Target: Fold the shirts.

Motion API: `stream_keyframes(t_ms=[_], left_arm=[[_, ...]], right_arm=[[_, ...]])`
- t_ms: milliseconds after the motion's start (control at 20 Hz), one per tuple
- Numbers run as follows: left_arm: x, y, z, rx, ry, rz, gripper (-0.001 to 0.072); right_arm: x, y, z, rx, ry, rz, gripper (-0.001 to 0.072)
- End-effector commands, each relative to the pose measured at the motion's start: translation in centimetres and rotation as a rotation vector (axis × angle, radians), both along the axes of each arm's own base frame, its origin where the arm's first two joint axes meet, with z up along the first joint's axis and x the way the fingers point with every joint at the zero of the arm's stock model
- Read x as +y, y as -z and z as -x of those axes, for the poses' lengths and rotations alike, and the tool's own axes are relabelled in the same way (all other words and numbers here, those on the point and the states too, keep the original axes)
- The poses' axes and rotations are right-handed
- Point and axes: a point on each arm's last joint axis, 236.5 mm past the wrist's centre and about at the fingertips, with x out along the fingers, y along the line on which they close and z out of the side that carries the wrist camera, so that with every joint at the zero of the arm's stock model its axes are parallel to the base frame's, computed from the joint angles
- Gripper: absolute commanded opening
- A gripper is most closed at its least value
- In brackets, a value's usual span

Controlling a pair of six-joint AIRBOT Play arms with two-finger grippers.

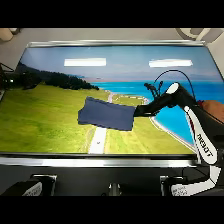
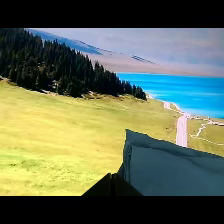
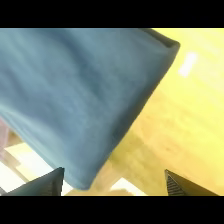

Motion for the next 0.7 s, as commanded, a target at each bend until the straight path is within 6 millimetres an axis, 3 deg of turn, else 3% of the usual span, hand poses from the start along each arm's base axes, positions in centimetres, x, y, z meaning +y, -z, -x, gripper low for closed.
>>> stream_keyframes(t_ms=[0, 50, 150, 200, 250, 350, 450, 550, 650], left_arm=[[-0.7, 0.1, 0.1, -0.004, 0.018, -0.008, 0.0023], [-0.7, 0.1, 0.1, -0.004, 0.018, -0.008, 0.0023], [-0.7, 0.1, 0.1, -0.005, 0.017, -0.008, 0.0023], [-0.7, 0.1, 0.1, -0.005, 0.017, -0.007, 0.0023], [-0.7, 0.1, 0.1, -0.005, 0.017, -0.008, 0.0023], [-0.7, 0.0, 0.0, -0.010, 0.015, -0.008, 0.0023], [-0.6, -0.3, -0.4, -0.029, 0.008, -0.007, 0.0022], [-0.4, -0.7, -0.9, -0.054, -0.001, -0.005, 0.0023], [-0.4, -0.9, -1.1, -0.065, -0.006, -0.004, 0.0023]], right_arm=[[2.5, 2.4, -0.5, 0.013, 0.095, -0.024, 0.0670], [3.5, 2.9, -0.3, 0.031, 0.096, -0.043, 0.0663], [5.5, 3.0, 0.2, 0.065, 0.098, -0.103, 0.0448], [6.3, 2.3, -0.1, 0.043, 0.083, -0.148, 0.0213], [6.6, 1.2, -0.8, 0.006, 0.070, -0.196, 0.0031], [5.4, -3.1, -3.0, -0.113, 0.012, -0.268, 0.0017], [1.2, -9.0, -6.2, -0.248, 0.036, -0.270, 0.0017], [-5.5, -14.9, -8.7, -0.364, 0.129, -0.213, 0.0017], [-13.0, -19.5, -9.1, -0.429, 0.240, -0.131, 0.0017]])
